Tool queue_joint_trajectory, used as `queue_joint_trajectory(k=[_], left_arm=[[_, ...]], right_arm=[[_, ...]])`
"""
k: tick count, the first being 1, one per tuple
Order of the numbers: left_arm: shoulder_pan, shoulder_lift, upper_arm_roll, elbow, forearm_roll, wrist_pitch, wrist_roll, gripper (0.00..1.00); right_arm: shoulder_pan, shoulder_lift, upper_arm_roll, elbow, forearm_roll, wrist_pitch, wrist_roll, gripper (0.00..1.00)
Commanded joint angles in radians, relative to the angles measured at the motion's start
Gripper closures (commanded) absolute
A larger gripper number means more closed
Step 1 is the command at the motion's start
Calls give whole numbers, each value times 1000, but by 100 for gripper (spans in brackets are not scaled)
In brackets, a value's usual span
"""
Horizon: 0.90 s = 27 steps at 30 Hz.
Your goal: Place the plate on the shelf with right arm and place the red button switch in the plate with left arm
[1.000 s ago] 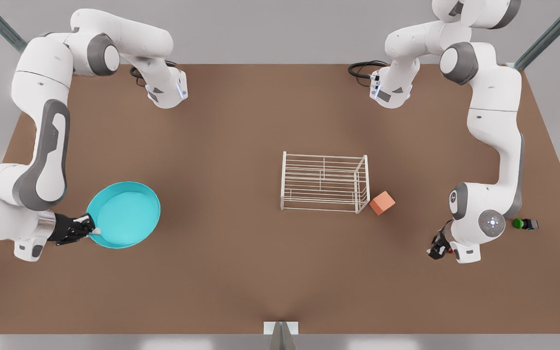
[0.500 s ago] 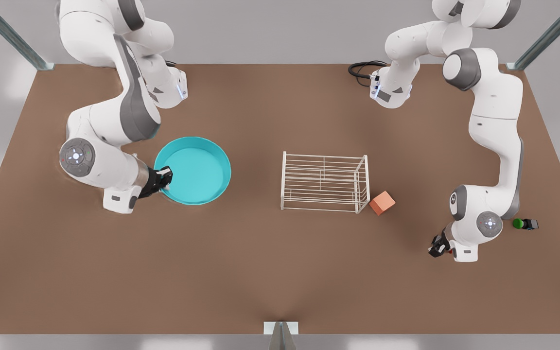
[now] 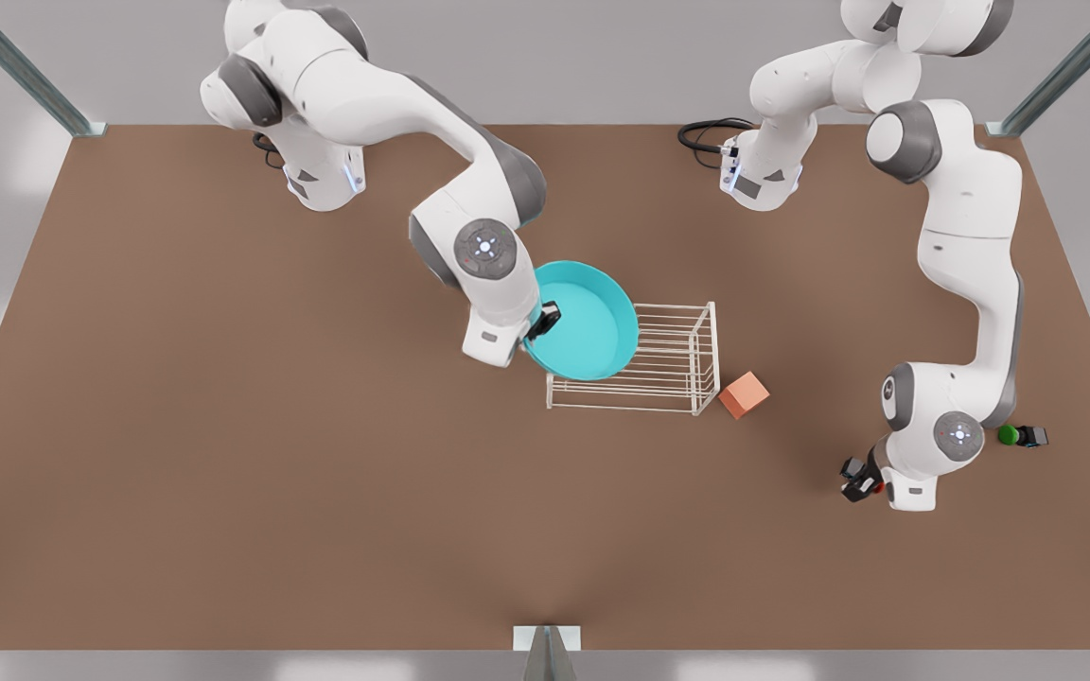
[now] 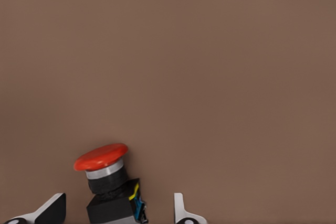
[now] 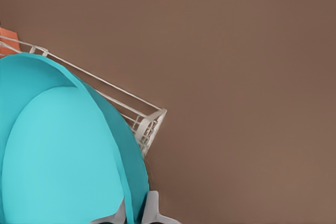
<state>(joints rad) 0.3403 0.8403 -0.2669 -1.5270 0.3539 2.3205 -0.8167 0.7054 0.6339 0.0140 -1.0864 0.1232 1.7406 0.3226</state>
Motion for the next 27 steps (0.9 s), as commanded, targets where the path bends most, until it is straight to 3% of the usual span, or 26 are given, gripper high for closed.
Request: queue_joint_trajectory(k=[1, 9, 10, 11, 12, 15, 17, 18, 21, 22, 23, 27], left_arm=[[0, 0, 0, -2, 5, 25, 48, 0], [5, 2, 1, -18, 11, 34, 42, 0], [3, 3, 0, -18, 11, 34, 41, 3], [3, 5, 1, -18, 11, 34, 39, 9], [3, 5, 1, -19, 11, 34, 37, 10], [2, 6, 1, -19, 11, 34, 19, 25], [2, 6, 0, -19, 11, 34, 16, 37], [2, 6, 1, -19, 11, 34, 16, 41], [2, 6, 1, -19, 11, 34, 16, 45], [2, 6, 1, -19, 11, 34, 16, 46], [2, 6, 0, -19, 11, 31, 14, 47], [3, -3, 0, -18, 11, 8, 7, 49]], right_arm=[[11, 10, 0, 16, -4, 111, 667, 78], [111, 47, 12, 20, -8, 226, 869, 78], [111, 47, 11, 20, -8, 226, 871, 61], [111, 47, 11, 20, -8, 224, 878, 0], [111, 46, 9, 20, -8, 224, 877, 0], [102, 26, 9, 10, -8, 224, 868, 0], [36, -100, 9, -70, 3, 206, 781, 0], [-7, -167, 9, -81, 24, 110, 695, 0], [-305, -379, 6, -84, 66, -335, 132, 0], [-449, -428, -5, -144, 26, -369, -172, 0], [-463, -441, -75, -193, -40, -363, -278, 0], [-530, -343, -100, -193, -93, -363, -309, 0]])
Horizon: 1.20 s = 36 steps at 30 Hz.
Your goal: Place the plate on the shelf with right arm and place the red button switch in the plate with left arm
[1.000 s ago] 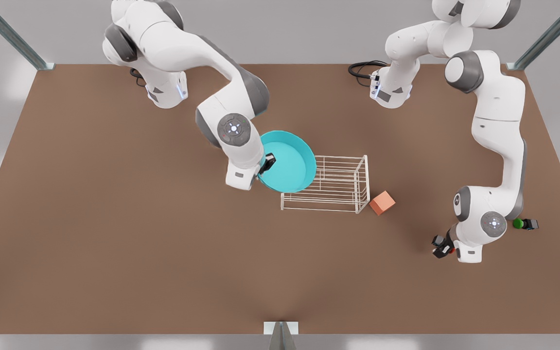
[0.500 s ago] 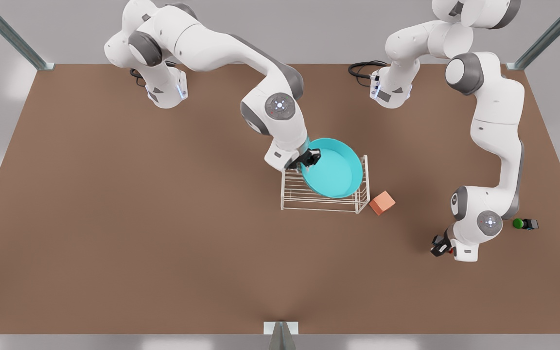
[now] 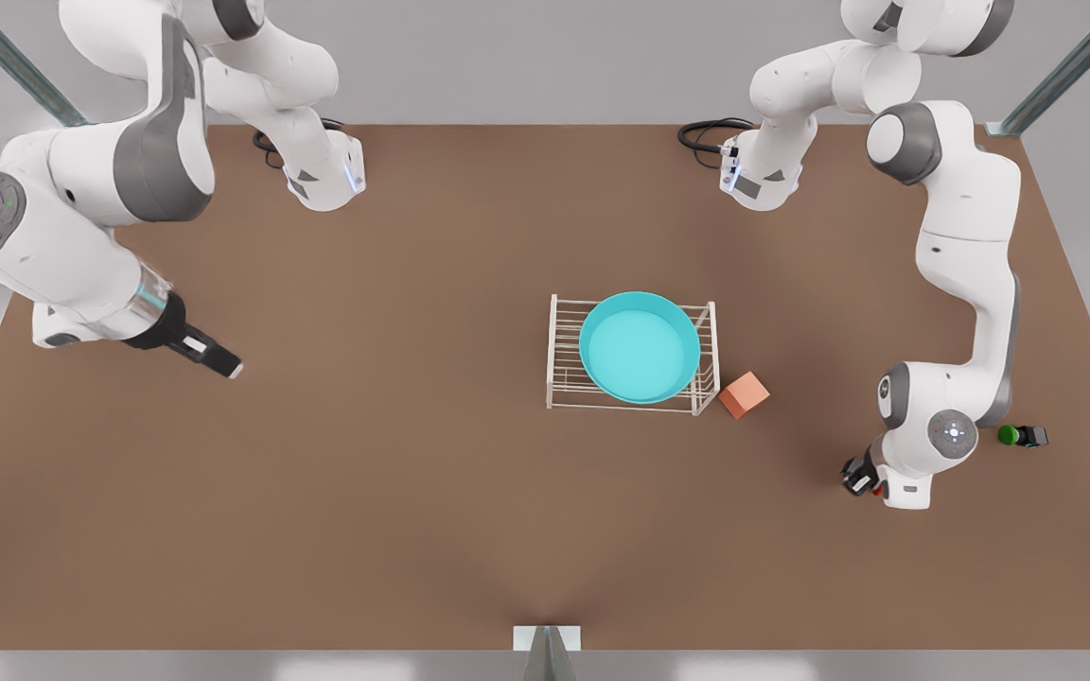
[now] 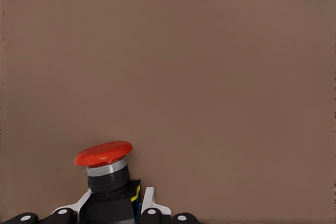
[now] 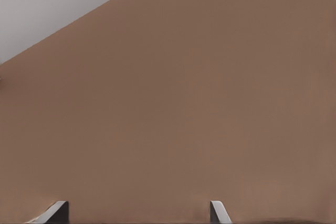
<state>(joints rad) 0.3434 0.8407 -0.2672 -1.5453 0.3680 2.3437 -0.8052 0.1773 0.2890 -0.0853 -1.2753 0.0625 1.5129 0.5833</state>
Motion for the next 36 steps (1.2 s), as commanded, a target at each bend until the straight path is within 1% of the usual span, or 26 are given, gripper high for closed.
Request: queue_joint_trajectory(k=[1, 3, 4, 5, 6, 10, 13, 17, 20, 22, 23, 26, 29, 31, 32, 36], left_arm=[[0, -3, -1, 1, -3, -18, -5, 49], [0, -3, -1, 1, -4, -18, -5, 49], [0, -5, -1, 1, -3, -18, -5, 49], [2, -9, -1, 1, -4, -21, -5, 49], [3, -17, -3, 7, -6, -47, -8, 49], [5, -83, -38, 30, -14, -179, -28, 49], [5, -124, -89, 68, -17, -297, -68, 49], [6, -183, -142, 71, -40, -380, -115, 49], [6, -230, -173, 71, -63, -412, -154, 49], [6, -275, -190, 71, -87, -454, -181, 49], [5, -290, -198, 71, -103, -504, -186, 49], [6, -321, -250, 71, -107, -541, -256, 49], [6, -341, -320, 71, -121, -624, -333, 49], [6, -348, -380, 71, -121, -647, -407, 49], [6, -350, -408, 71, -121, -649, -445, 49], [-4, -348, -517, 70, -116, -675, -586, 49]], right_arm=[[-18, 65, -10, 16, -32, -135, -566, 0], [-73, 72, -1, 28, -33, -100, -609, 0], [-73, 64, -4, 31, -35, -105, -605, 0], [-70, 56, 15, 31, -39, -103, -600, 0], [-68, 53, 4, 36, -35, -105, -602, 0], [-70, 56, 6, 42, -33, -106, -600, 0], [-70, 56, 1, 43, -33, -103, -600, 0], [-73, 56, -11, 57, -35, -103, -603, 0], [-71, 56, -4, 59, -35, -103, -600, 0], [-72, 56, -2, 59, -35, -105, -600, 0], [-71, 56, -2, 59, -35, -105, -600, 0], [-71, 53, -2, 59, -35, -109, -600, 0], [-71, 53, -7, 59, -35, -111, -599, 0], [-71, 53, 6, 60, -35, -105, -597, 0], [-71, 53, -5, 60, -35, -105, -597, 0], [-70, 53, 6, 60, -35, -102, -596, 0]])
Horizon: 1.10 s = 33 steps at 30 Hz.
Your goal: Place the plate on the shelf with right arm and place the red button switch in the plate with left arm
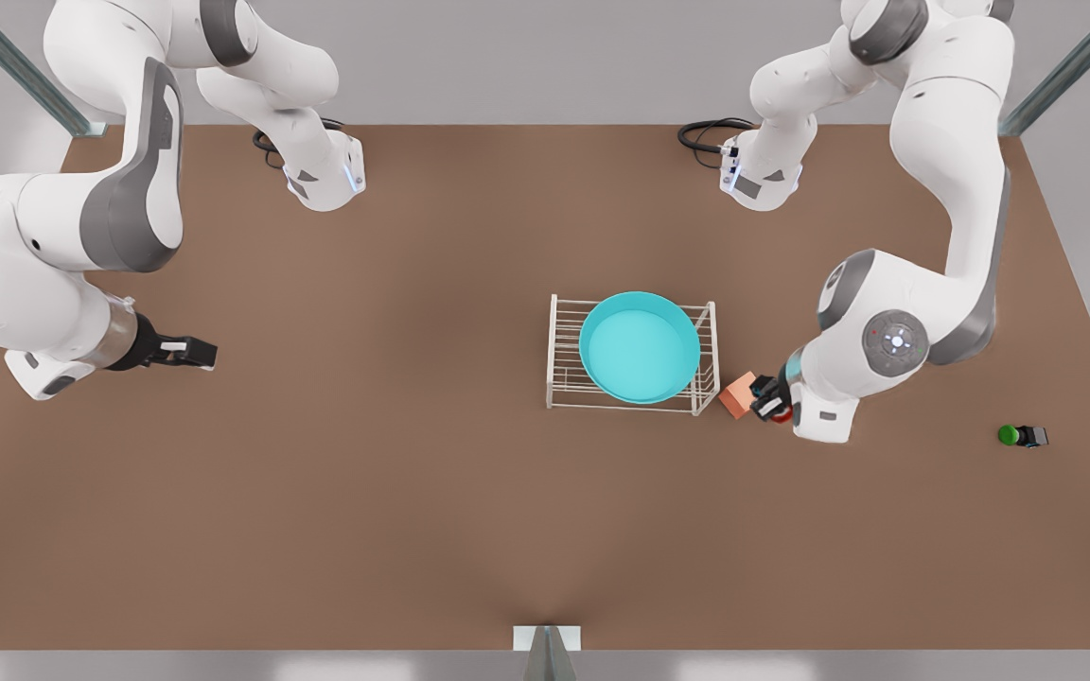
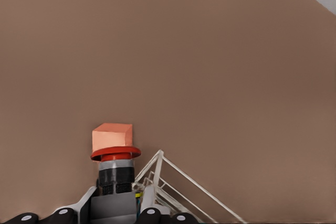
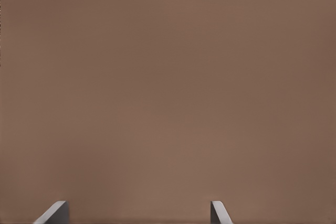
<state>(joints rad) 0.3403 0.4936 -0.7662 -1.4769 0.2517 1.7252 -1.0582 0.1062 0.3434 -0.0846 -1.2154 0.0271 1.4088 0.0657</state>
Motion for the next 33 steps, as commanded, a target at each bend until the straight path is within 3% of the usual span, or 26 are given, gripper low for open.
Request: queue_joint_trajectory(k=[1, 11, 20, 21, 22, 24, 27, 30, 33], left_arm=[[-12, -1, -36, -5, 1, -56, -365, 49], [-244, 34, -81, -42, 49, -70, -617, 49], [-277, 100, -77, -26, 133, -33, -692, 48], [-277, 102, -77, -26, 136, -33, -692, 44], [-280, 106, -79, -26, 158, -27, -687, 0], [-277, 105, -77, -26, 167, -27, -681, 0], [-141, 48, -81, -28, 176, -113, -358, 0], [138, 34, -176, -19, 176, -124, 95, 0], [227, 48, -170, 3, 198, -119, 405, 0]], right_arm=[[1, -1, 2, 0, 1, 2, -79, 0], [1, -1, 0, 0, 1, 4, -63, 0], [1, -1, 6, 0, 1, 6, -63, 0], [1, -1, 6, 0, 1, 6, -63, 0], [1, -1, 11, 0, 1, 6, -61, 0], [1, -1, 5, 0, 1, 6, -55, 0], [1, -1, 6, 0, 1, 6, -56, 0], [1, -1, 6, 0, 1, 6, -56, 0], [1, -1, 3, 0, 1, 6, -56, 0]])
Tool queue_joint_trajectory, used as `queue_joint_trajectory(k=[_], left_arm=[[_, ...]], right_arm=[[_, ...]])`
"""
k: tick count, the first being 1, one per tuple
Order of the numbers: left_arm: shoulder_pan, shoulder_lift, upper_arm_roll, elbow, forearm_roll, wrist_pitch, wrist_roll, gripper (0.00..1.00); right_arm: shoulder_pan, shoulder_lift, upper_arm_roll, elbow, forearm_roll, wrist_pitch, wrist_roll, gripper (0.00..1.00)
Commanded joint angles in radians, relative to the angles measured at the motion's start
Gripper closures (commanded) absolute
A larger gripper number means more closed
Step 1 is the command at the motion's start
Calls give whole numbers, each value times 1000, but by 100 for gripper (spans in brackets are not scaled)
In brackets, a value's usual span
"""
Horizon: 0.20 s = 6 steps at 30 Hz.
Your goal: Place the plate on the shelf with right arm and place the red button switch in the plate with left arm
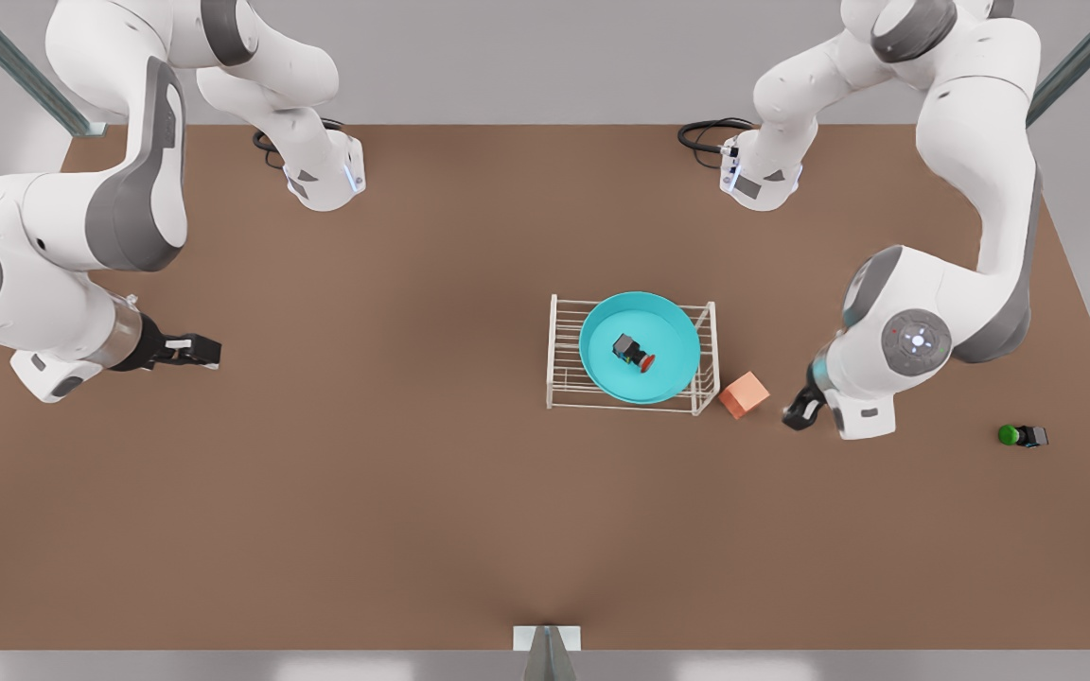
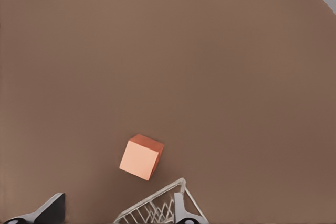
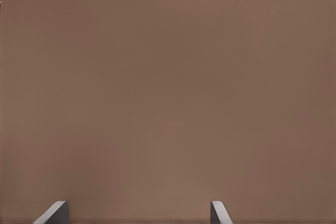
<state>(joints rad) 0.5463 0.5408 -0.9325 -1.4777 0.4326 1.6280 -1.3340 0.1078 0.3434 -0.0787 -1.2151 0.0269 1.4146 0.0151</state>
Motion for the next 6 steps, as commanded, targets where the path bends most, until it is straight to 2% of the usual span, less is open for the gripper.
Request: queue_joint_trajectory(k=[1, 6], left_arm=[[24, 1, -2, 2, 20, -27, 772, 0], [24, 4, -2, 2, 15, -42, 792, 0]], right_arm=[[0, -1, -7, 0, 1, 0, -6, 0], [1, -1, 4, 25, 1, -2, 5, 0]])
